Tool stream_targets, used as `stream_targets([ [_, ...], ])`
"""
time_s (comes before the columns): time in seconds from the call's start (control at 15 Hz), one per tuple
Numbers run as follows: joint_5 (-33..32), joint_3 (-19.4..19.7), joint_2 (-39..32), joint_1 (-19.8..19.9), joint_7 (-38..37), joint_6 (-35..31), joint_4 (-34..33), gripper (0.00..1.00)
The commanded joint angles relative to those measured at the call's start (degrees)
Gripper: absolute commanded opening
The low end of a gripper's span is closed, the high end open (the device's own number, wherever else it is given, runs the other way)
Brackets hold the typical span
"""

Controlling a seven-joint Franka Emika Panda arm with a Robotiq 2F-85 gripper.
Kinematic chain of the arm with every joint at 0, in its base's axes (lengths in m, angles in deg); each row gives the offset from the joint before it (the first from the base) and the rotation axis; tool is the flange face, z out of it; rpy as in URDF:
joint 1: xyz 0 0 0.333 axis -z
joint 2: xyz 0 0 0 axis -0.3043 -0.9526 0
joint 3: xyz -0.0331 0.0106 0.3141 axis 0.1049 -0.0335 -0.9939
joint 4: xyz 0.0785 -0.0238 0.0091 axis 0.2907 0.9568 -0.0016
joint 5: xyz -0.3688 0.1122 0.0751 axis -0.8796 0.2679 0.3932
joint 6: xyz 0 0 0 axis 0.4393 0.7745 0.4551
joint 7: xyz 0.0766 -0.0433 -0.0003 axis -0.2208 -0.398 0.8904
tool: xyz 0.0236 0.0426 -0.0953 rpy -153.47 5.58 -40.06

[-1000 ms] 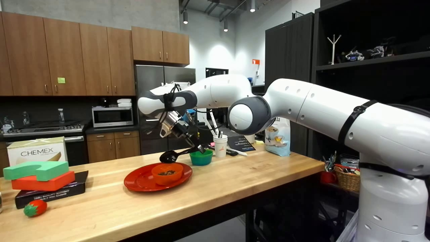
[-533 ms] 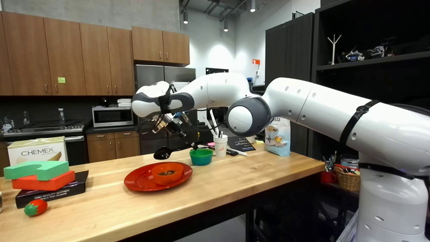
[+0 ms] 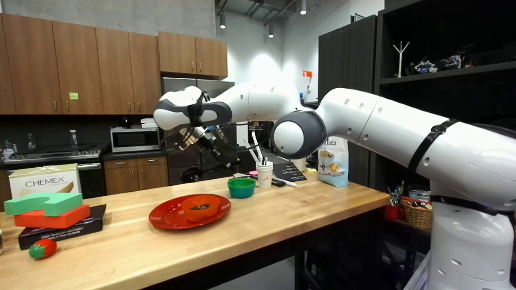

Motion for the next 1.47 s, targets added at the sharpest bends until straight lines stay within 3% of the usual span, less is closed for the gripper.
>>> stream_targets([
  [0.0, 2.26, -0.89, 3.75, -0.49, -2.66, 4.88, 2.71, 0.01],
  [0.07, 3.75, -0.49, 1.38, -0.58, -2.25, 7.59, -1.74, 0.01],
  [0.27, 7.81, -2.0, 2.92, -0.22, -5.29, 8.43, 1.95, 0.01],
  [0.4, 7.43, -1.16, -0.25, -0.44, -6.31, 10.22, -2.02, 0.01],
  [1.4, 6.27, 0.06, -2.4, 1.39, -13.46, 14.01, -1.34, 0.01],
])
